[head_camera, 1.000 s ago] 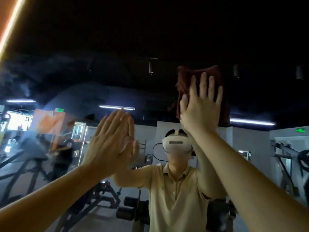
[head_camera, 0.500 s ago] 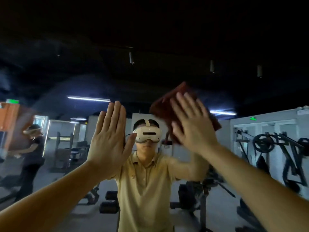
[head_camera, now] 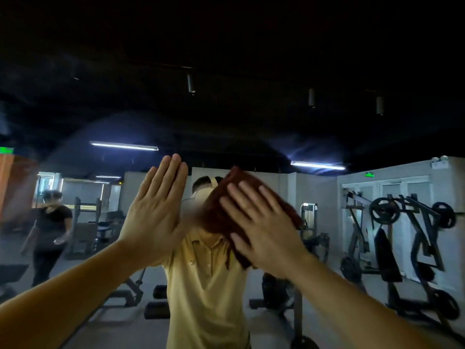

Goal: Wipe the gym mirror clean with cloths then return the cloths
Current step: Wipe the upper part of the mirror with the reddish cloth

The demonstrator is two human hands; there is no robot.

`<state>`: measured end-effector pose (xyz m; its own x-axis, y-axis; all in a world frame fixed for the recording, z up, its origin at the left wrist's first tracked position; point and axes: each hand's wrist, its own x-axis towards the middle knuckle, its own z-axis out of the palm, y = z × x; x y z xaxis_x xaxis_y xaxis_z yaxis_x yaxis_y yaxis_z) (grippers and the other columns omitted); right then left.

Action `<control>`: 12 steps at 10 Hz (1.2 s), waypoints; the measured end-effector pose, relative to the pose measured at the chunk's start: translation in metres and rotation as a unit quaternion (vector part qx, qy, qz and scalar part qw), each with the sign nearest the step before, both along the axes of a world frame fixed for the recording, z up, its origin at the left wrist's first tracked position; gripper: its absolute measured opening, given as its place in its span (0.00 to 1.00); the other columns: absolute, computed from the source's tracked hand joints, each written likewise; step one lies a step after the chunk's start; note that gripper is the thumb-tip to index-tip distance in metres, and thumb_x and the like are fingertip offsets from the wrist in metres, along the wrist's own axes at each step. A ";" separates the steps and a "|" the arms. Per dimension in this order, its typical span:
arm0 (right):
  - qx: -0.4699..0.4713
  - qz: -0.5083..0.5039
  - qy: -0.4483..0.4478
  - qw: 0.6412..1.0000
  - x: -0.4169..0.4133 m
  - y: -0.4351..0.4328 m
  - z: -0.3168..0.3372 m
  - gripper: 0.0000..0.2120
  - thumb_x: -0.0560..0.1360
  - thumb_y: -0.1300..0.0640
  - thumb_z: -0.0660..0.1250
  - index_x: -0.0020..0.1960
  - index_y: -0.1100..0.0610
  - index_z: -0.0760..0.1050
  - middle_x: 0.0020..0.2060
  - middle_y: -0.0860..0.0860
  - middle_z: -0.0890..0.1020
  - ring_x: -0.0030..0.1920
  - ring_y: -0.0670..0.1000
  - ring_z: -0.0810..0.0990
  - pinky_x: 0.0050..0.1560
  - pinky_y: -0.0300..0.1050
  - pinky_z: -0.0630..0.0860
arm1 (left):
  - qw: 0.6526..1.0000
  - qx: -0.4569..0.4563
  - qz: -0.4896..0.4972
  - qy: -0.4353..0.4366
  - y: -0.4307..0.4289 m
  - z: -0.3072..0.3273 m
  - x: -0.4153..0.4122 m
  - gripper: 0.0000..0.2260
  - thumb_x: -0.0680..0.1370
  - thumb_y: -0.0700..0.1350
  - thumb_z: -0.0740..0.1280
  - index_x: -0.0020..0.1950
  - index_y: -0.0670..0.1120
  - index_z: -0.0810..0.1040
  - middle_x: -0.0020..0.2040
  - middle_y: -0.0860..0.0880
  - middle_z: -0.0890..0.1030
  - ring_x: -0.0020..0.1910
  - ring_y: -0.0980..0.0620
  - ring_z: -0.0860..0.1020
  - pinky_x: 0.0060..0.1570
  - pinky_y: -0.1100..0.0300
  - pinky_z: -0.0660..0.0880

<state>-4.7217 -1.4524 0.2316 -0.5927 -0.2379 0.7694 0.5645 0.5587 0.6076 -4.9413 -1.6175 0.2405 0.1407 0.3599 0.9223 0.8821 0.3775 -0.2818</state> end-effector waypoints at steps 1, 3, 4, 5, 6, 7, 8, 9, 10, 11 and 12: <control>-0.103 -0.055 0.198 0.973 0.050 0.028 0.058 0.31 0.86 0.40 0.45 0.84 0.54 0.49 0.84 0.56 0.53 0.84 0.58 0.49 0.83 0.61 0.47 | 1.000 0.005 -0.002 -0.010 -0.002 0.000 0.007 0.36 0.85 0.62 0.48 0.86 0.40 0.44 0.86 0.42 0.42 0.85 0.46 0.41 0.83 0.49 0.38; -0.275 -0.029 0.466 0.840 0.020 0.000 0.122 0.33 0.83 0.44 0.43 0.85 0.59 0.52 0.84 0.61 0.53 0.84 0.62 0.51 0.81 0.66 0.50 | 1.000 -0.007 0.004 0.000 -0.003 0.001 0.008 0.37 0.85 0.64 0.44 0.85 0.40 0.42 0.86 0.41 0.41 0.85 0.45 0.40 0.83 0.49 0.38; -0.169 0.031 0.360 0.917 -0.061 -0.049 0.089 0.30 0.86 0.45 0.44 0.85 0.56 0.52 0.84 0.58 0.53 0.84 0.59 0.49 0.82 0.64 0.48 | 1.000 -0.008 0.011 0.023 -0.006 0.004 -0.001 0.38 0.85 0.64 0.49 0.86 0.40 0.46 0.86 0.41 0.45 0.85 0.44 0.43 0.83 0.50 0.39; -0.090 0.078 0.155 0.981 -0.098 -0.071 0.044 0.29 0.86 0.45 0.50 0.84 0.55 0.55 0.84 0.56 0.54 0.85 0.56 0.48 0.83 0.61 0.47 | 0.997 -0.039 0.032 0.057 -0.016 0.008 -0.013 0.38 0.85 0.66 0.50 0.86 0.41 0.50 0.86 0.41 0.52 0.86 0.46 0.46 0.83 0.49 0.42; -0.025 0.047 0.035 0.998 -0.056 -0.043 0.045 0.30 0.85 0.44 0.52 0.84 0.54 0.55 0.84 0.55 0.54 0.84 0.55 0.48 0.83 0.60 0.49 | 0.996 -0.054 0.039 0.059 -0.023 0.009 -0.017 0.40 0.85 0.67 0.50 0.86 0.41 0.47 0.86 0.42 0.48 0.86 0.46 0.45 0.83 0.48 0.45; -0.073 -0.021 0.157 0.985 0.007 -0.001 0.081 0.32 0.85 0.40 0.47 0.84 0.55 0.54 0.84 0.55 0.53 0.84 0.56 0.49 0.82 0.62 0.51 | 0.997 -0.052 0.039 0.052 -0.025 0.009 -0.012 0.39 0.85 0.67 0.47 0.86 0.39 0.46 0.86 0.42 0.45 0.86 0.45 0.44 0.82 0.49 0.43; -0.212 -0.041 0.376 0.901 0.039 0.020 0.120 0.34 0.84 0.41 0.43 0.84 0.58 0.54 0.84 0.59 0.54 0.84 0.60 0.51 0.82 0.64 0.51 | 0.997 -0.050 0.027 0.056 -0.024 0.007 -0.010 0.38 0.85 0.66 0.43 0.85 0.39 0.46 0.86 0.41 0.45 0.85 0.46 0.43 0.82 0.50 0.41; -0.233 -0.022 0.435 0.869 -0.002 -0.006 0.145 0.33 0.84 0.44 0.44 0.84 0.59 0.55 0.83 0.62 0.56 0.83 0.63 0.53 0.80 0.67 0.52 | 0.995 -0.093 0.019 0.028 -0.027 0.011 -0.013 0.39 0.83 0.68 0.39 0.84 0.43 0.35 0.84 0.45 0.33 0.83 0.49 0.32 0.83 0.51 0.37; -0.147 0.037 0.349 0.925 -0.066 -0.046 0.131 0.30 0.86 0.44 0.45 0.84 0.56 0.55 0.83 0.60 0.57 0.83 0.61 0.53 0.81 0.66 0.51 | 0.995 -0.091 0.022 0.020 -0.037 0.013 -0.016 0.35 0.84 0.63 0.41 0.85 0.43 0.37 0.85 0.43 0.36 0.84 0.47 0.36 0.84 0.46 0.44; -0.081 0.101 0.207 0.970 -0.115 -0.068 0.069 0.28 0.86 0.45 0.48 0.83 0.55 0.57 0.83 0.58 0.56 0.84 0.59 0.49 0.82 0.64 0.48 | 0.995 0.083 -0.040 -0.042 -0.053 0.003 -0.022 0.31 0.85 0.54 0.51 0.83 0.36 0.58 0.83 0.36 0.58 0.83 0.39 0.56 0.80 0.39 0.57; -0.001 0.105 -0.019 0.994 -0.114 -0.075 -0.002 0.29 0.85 0.45 0.51 0.83 0.54 0.58 0.84 0.56 0.55 0.84 0.58 0.45 0.83 0.61 0.42 | 0.985 0.114 -0.050 -0.120 -0.069 -0.007 -0.022 0.37 0.86 0.63 0.47 0.81 0.33 0.61 0.82 0.37 0.57 0.82 0.38 0.57 0.83 0.49 0.50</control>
